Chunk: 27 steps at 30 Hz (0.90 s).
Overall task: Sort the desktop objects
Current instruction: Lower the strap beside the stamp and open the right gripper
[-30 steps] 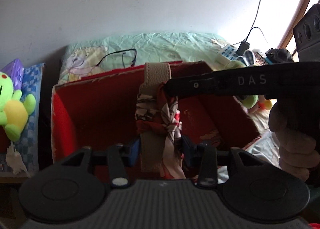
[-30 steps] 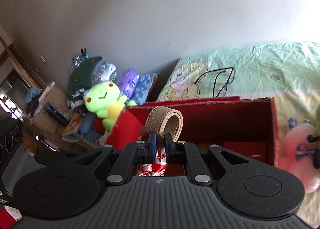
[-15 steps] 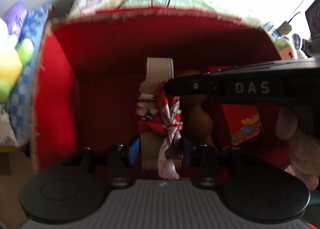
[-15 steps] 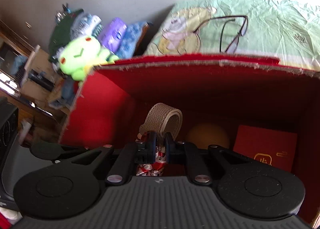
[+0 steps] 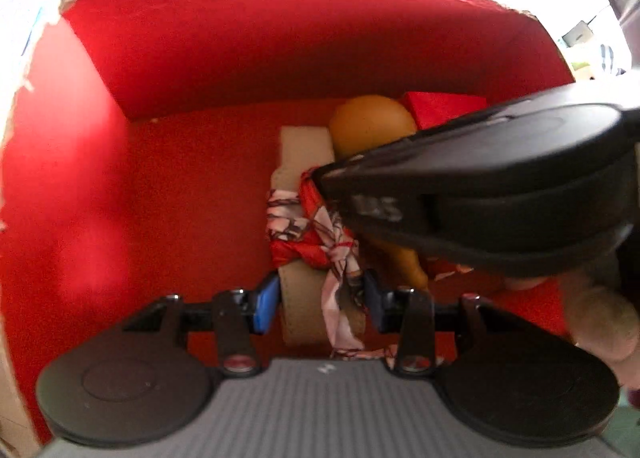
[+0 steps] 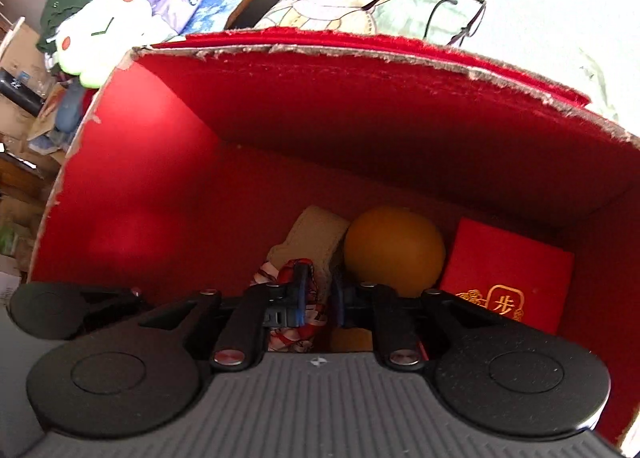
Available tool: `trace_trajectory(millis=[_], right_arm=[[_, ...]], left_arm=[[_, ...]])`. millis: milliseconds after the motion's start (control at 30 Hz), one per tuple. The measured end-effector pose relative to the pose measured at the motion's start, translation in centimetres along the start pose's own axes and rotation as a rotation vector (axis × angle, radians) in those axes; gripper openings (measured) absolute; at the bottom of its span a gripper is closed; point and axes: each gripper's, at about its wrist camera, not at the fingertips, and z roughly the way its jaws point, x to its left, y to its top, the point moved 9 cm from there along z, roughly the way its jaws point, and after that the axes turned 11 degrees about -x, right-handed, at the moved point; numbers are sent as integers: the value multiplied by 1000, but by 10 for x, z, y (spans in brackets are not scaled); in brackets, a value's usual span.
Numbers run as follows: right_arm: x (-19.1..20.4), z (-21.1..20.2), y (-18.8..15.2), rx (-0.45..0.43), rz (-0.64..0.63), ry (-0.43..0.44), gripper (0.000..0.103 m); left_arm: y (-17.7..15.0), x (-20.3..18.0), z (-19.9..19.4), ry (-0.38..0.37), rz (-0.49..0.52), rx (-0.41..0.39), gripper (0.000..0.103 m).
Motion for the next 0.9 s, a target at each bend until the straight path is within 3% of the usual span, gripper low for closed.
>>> trace_trajectory(millis=[533, 900], right_arm=[[-16, -9, 1, -27, 91, -41, 15], [-39, -22, 3, -111, 288, 31, 15]], left_arm=[[-2, -15, -3, -50, -13, -21, 42], [-4, -24, -11, -74, 9, -36, 44]])
